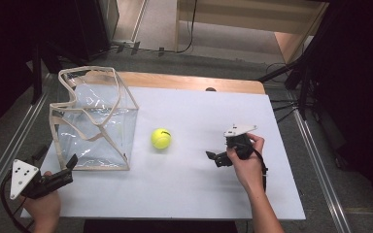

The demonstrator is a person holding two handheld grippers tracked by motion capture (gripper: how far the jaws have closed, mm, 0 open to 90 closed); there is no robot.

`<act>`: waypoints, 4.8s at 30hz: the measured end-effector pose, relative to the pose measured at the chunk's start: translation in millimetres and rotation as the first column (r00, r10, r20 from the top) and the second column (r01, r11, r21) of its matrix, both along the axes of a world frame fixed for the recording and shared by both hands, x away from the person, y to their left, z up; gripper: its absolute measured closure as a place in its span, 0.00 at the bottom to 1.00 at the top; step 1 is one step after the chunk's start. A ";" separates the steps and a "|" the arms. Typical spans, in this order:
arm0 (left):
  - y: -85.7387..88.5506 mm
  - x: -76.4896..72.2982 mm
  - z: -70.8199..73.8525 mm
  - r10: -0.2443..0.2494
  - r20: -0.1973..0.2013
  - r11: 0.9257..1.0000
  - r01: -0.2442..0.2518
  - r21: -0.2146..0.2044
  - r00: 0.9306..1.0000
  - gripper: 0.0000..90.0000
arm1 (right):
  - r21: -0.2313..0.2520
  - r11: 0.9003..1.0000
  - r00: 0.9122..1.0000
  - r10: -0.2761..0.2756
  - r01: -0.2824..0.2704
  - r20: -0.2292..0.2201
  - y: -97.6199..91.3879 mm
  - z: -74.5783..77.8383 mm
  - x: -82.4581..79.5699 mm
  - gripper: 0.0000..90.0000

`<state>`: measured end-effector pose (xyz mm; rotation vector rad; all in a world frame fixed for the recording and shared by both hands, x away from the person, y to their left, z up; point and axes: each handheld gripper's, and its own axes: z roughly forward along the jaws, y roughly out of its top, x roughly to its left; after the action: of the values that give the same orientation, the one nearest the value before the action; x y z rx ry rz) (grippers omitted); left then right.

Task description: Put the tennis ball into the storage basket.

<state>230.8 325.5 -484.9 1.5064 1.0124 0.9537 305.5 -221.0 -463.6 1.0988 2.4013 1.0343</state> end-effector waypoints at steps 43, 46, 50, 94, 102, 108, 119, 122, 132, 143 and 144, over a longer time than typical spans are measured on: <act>1.4 -1.9 0.9 -0.004 0.007 1.000 0.005 -0.017 1.000 0.06 | -0.051 0.992 0.991 0.113 -0.117 -0.074 69.3 8.4 41.4 0.00; 1.5 -2.0 0.9 -0.004 0.007 1.000 0.004 -0.018 1.000 0.06 | -0.055 0.991 0.990 0.118 -0.122 -0.079 71.8 8.6 42.7 0.00; 1.5 -2.1 1.0 -0.005 0.007 1.000 0.005 -0.017 1.000 0.06 | -0.058 0.990 0.989 0.124 -0.129 -0.084 76.2 8.8 45.0 0.00; 2.0 -2.2 1.2 -0.003 0.005 1.000 0.003 -0.017 1.000 0.06 | -0.091 0.967 0.965 0.224 -0.237 -0.136 126.8 5.7 66.9 0.00; 2.1 -2.3 1.3 -0.003 0.004 1.000 0.003 -0.015 1.000 0.06 | -0.100 0.962 0.961 0.239 -0.254 -0.140 134.7 3.4 70.8 0.00; 2.1 -2.3 1.3 -0.004 0.005 1.000 0.004 -0.015 1.000 0.06 | -0.108 0.959 0.958 0.244 -0.262 -0.154 139.8 0.8 73.7 0.00; 1.9 -2.0 1.1 -0.006 0.008 1.000 0.006 -0.018 1.000 0.06 | -0.117 0.952 0.949 0.262 -0.284 -0.173 152.6 -5.2 78.0 0.00; 2.0 -2.2 1.2 -0.004 0.005 1.000 0.004 -0.016 1.000 0.06 | -0.116 0.948 0.945 0.273 -0.296 -0.179 156.8 -7.0 78.7 0.00; 1.8 -1.8 1.0 -0.006 0.009 1.000 0.006 -0.019 1.000 0.06 | -0.133 0.941 0.939 0.283 -0.311 -0.193 163.9 -11.6 82.3 0.06; 1.8 -1.9 1.1 -0.006 0.008 1.000 0.006 -0.018 1.000 0.06 | -0.131 0.938 0.936 0.291 -0.320 -0.198 172.1 -16.4 86.8 0.06; 2.0 -2.0 1.2 -0.004 0.006 1.000 0.004 -0.017 1.000 0.06 | -0.135 0.938 0.936 0.291 -0.320 -0.198 173.0 -17.3 87.0 0.06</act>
<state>228.8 327.5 -483.7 1.4904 1.0104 0.9437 392.6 -48.0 -480.9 0.8040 2.8091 0.8348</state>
